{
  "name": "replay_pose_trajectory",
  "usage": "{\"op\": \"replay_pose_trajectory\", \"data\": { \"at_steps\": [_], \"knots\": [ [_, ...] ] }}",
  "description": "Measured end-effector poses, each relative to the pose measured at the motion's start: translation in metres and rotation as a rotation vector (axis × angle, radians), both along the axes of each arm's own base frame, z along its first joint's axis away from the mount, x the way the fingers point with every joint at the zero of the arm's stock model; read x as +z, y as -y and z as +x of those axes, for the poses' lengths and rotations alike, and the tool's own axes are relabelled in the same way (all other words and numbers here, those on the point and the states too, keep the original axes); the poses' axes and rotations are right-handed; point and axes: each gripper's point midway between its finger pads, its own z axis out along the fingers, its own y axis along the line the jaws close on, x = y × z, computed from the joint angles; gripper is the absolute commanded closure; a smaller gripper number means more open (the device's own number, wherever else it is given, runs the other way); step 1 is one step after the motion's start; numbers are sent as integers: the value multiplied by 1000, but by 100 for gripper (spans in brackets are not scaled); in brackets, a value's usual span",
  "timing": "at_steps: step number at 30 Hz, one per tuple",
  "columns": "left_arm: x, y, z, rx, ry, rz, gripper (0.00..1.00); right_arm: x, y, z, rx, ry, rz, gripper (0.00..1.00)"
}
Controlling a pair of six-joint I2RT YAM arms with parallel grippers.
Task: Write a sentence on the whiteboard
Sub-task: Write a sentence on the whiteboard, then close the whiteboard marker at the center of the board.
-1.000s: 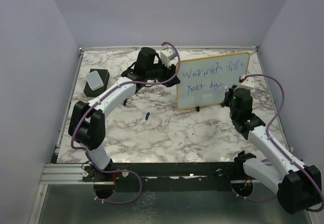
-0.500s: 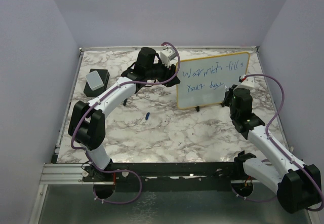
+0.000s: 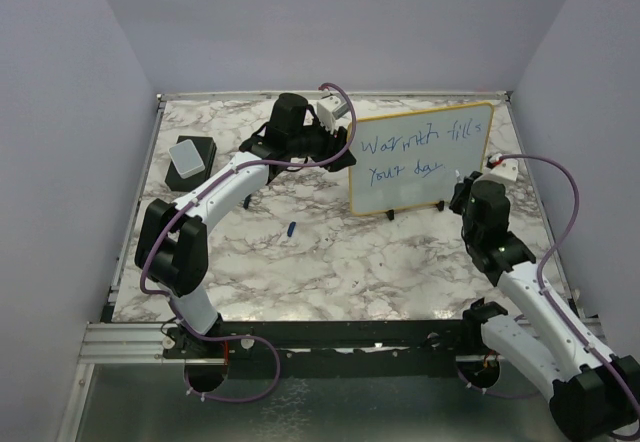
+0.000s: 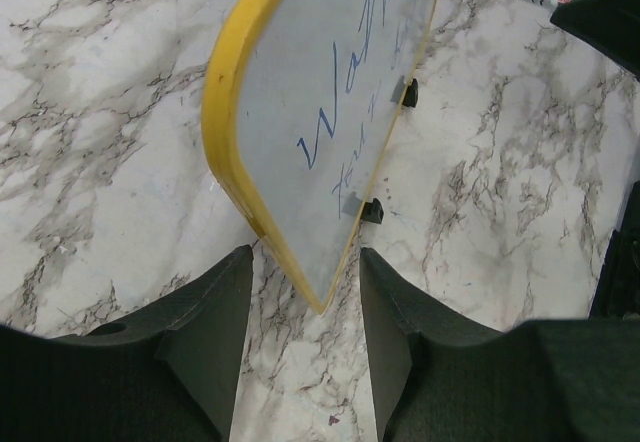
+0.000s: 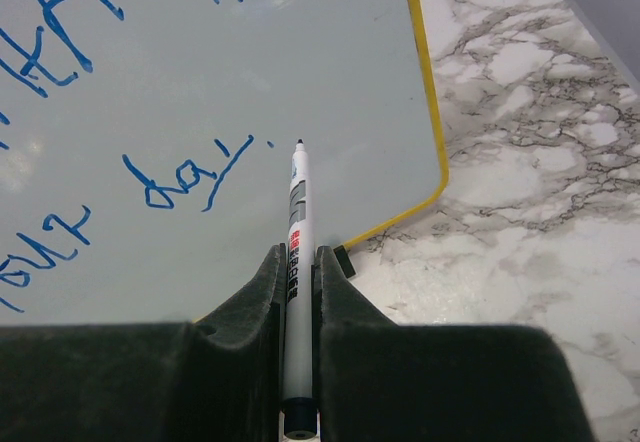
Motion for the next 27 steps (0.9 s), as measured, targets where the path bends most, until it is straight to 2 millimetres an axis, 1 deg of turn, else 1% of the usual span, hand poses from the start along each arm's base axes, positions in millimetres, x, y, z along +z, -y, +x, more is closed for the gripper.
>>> {"op": "replay_pose_trajectory", "data": {
  "at_steps": [5, 8, 12, 17, 18, 21, 23, 27],
  "knots": [
    [0, 0, 0, 1, 0, 0, 50, 4, 2, -9, -12, -18, 19, 99],
    [2, -1, 1, 16, -1, 0, 40, 11, 0, -14, 2, -17, 36, 99],
    [8, -7, 0, 50, 6, -5, 35, 19, -8, -22, 54, -7, 73, 99],
    [5, -25, -16, 107, 2, 12, 28, 20, -21, -30, 128, -35, 101, 99],
    [4, -30, -20, 123, -1, 18, 26, 18, -23, -32, 141, -45, 103, 99],
    [-2, -43, -31, 164, -15, 34, 13, 14, -30, -37, 187, -71, 114, 99],
    [-4, -52, -38, 197, -21, 44, 9, 14, -37, -38, 224, -74, 127, 99],
    [-11, -76, -53, 303, -47, 54, 8, 14, -51, -41, 300, -81, 154, 99]
  ]
}}
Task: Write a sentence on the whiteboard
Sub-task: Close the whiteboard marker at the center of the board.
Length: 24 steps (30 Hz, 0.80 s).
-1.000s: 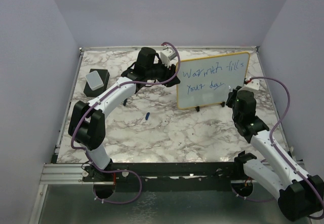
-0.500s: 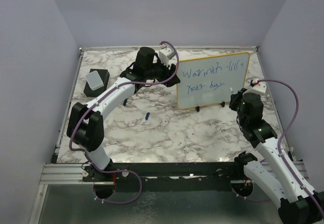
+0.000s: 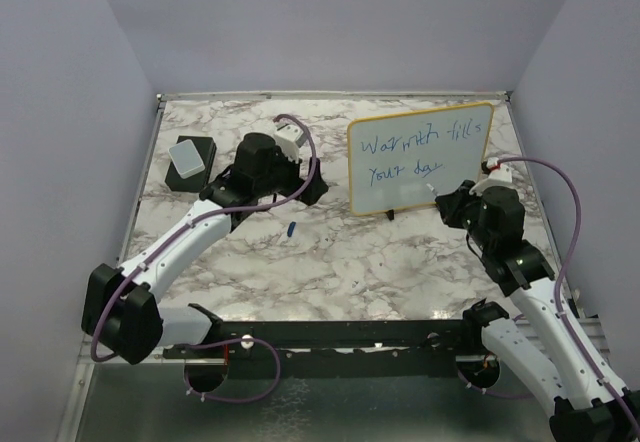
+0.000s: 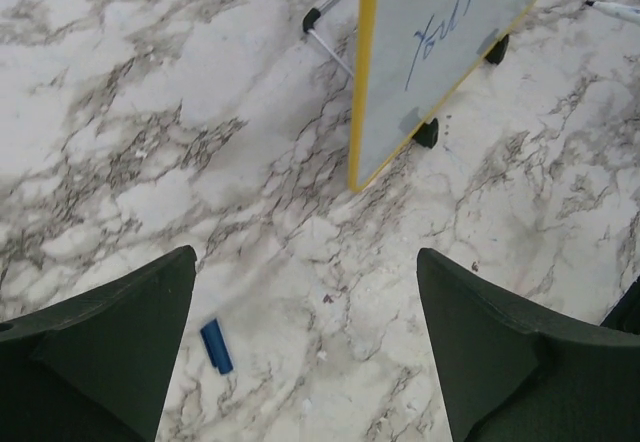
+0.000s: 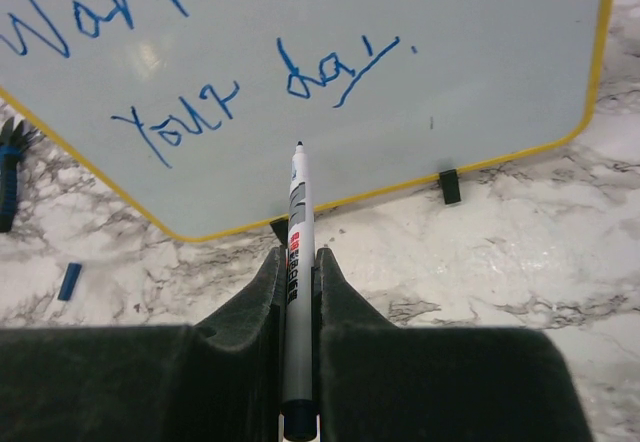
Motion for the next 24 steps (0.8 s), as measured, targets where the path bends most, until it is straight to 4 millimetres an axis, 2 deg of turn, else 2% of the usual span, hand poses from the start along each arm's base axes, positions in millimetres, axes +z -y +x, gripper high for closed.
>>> {"op": "replay_pose_trajectory", "data": {
  "at_steps": [3, 10, 18, 24],
  "knots": [
    [-14, -18, -13, 77, -41, 11, 7, 0, -12, -2, 63, -3, 25, 99],
    [-80, -52, -37, 244, -198, 134, 10, -7, -40, -13, 231, -15, 77, 99],
    [-135, -45, -56, 266, -271, 331, 10, -11, -54, -23, 330, -2, 101, 99],
    [-165, -54, -57, 302, -321, 429, 11, -6, -60, -21, 361, 16, 112, 99]
  ]
}}
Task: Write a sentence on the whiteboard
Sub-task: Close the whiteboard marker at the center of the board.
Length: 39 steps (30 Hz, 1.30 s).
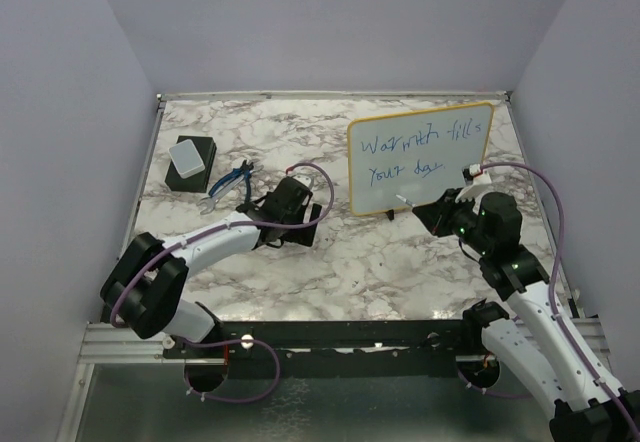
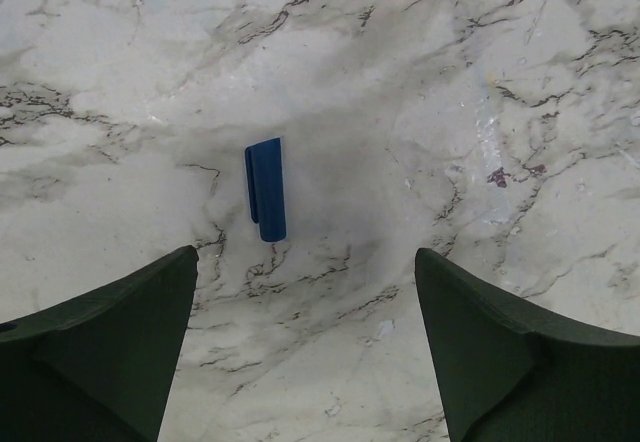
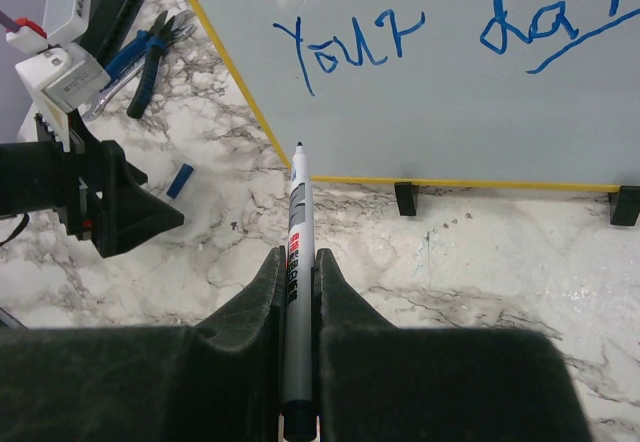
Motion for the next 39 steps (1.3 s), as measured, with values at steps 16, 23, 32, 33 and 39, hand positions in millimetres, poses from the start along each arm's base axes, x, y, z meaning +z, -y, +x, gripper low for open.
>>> {"op": "replay_pose_trajectory", "data": {
  "at_steps": [16, 23, 32, 33, 39],
  "knots": [
    [-19, 3, 16, -1, -26, 84, 46, -5, -5, 4, 24, -10, -2, 99],
    [-25, 5, 19, 5, -43, 93, 46, -5, -5, 4, 25, -10, -3, 99],
    [-26, 17, 11, 36, -90, 18, 45, -5, -5, 4, 25, -10, -3, 99],
    [-26, 20, 11, 35, -92, 6, 45, -5, -5, 4, 25, -10, -3, 99],
    [-20, 44, 11, -13, -74, -82, 45, -6, -5, 4, 25, -12, -4, 99]
  ]
}}
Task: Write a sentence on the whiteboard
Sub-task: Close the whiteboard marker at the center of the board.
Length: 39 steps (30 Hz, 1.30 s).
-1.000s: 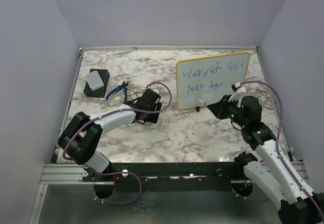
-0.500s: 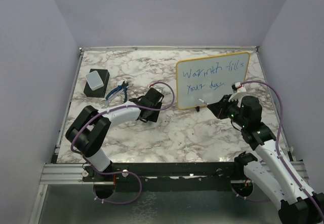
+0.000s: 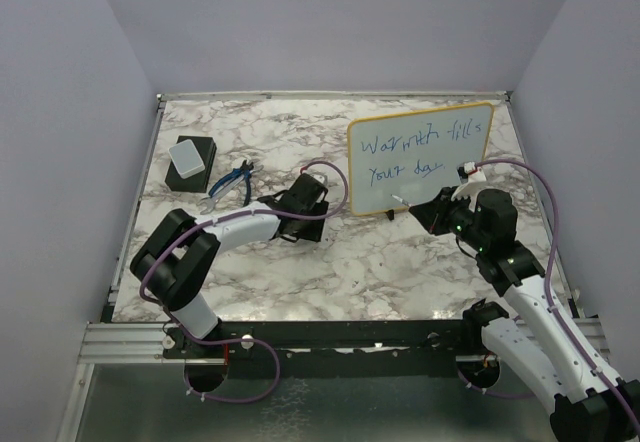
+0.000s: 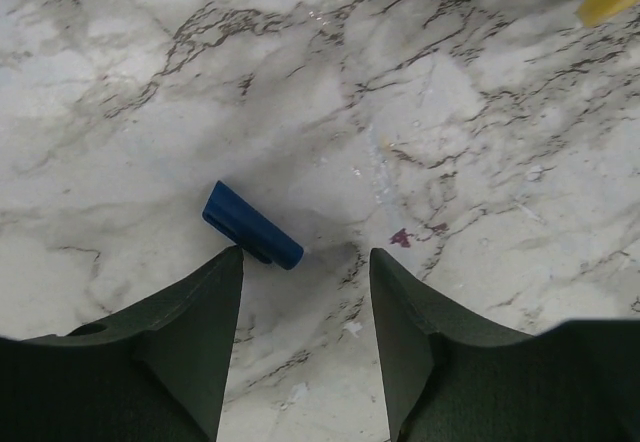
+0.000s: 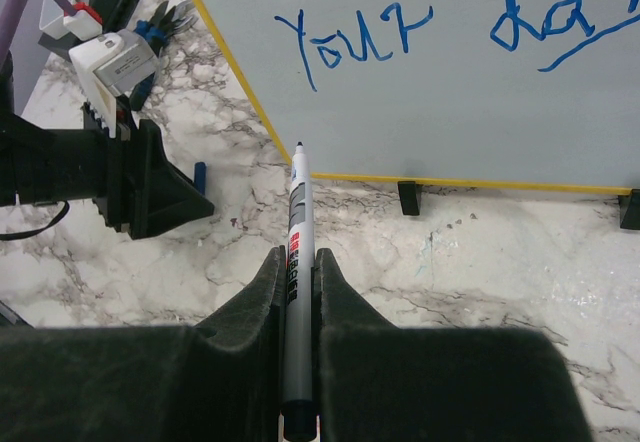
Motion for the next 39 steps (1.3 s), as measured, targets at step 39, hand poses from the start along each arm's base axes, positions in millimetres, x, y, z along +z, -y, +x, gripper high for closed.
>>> {"op": "replay_pose_trajectory", "data": {
  "at_steps": [39],
  "knots": [
    [30, 16, 6, -717, 176, 177, 17, 19, -5, -12, 48, 91, 36, 99]
  ]
}}
